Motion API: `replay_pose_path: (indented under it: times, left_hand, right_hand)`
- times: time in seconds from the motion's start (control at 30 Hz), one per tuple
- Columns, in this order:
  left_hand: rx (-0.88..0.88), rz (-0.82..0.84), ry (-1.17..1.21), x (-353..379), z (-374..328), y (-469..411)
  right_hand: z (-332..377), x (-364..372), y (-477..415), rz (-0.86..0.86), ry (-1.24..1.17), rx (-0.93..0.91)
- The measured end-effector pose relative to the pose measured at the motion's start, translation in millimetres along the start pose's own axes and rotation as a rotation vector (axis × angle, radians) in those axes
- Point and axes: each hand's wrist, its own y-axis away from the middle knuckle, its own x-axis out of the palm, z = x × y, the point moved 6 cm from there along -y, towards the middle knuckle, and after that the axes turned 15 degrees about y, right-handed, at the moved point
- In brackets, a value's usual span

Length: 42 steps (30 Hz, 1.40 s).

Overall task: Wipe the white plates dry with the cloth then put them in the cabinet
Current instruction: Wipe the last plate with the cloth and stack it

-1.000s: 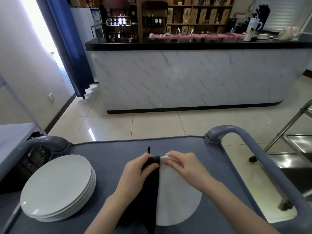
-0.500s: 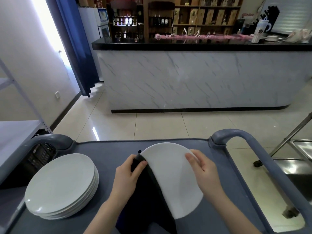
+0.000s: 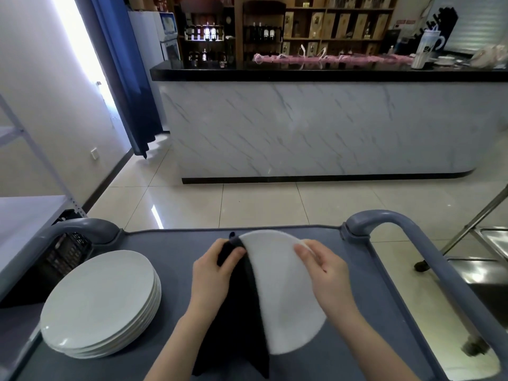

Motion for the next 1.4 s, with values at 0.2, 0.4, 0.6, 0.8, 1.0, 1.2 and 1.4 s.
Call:
replay_pose_path:
  times: [0.2,0.4,0.6,0.8,1.0,1.2,1.4]
  left_hand:
    - [-0.239,-0.148,0.247,-9,24,21]
    - [-0.063,0.088,0.054,-4,-2,10]
    - [-0.014,0.248,-0.052,13,-11,3]
    - [-0.157,-0.14,0.14,-12,11,16]
    - [-0.191,-0.138,0.166,-15,20,28]
    - [-0.037,0.205,-0.013,3,-7,8]
    - [-0.029,0.323,-0.11,26,-13,0]
  right_hand:
    - [-21,0,14,-0.045,-0.055,0.162]
    - [5,3,-9,0.326,0.259,-0.112]
    - [16,28,-9,0.337,0.348,-0.265]
    - [-14,7,0,-0.041,0.012,0.085]
    - [-19,5,17,-0.077,-0.02,0.129]
    - [6,2,-7,0.202,0.225,-0.155]
    - [11,16,-1,0.233,0.249,-0.2]
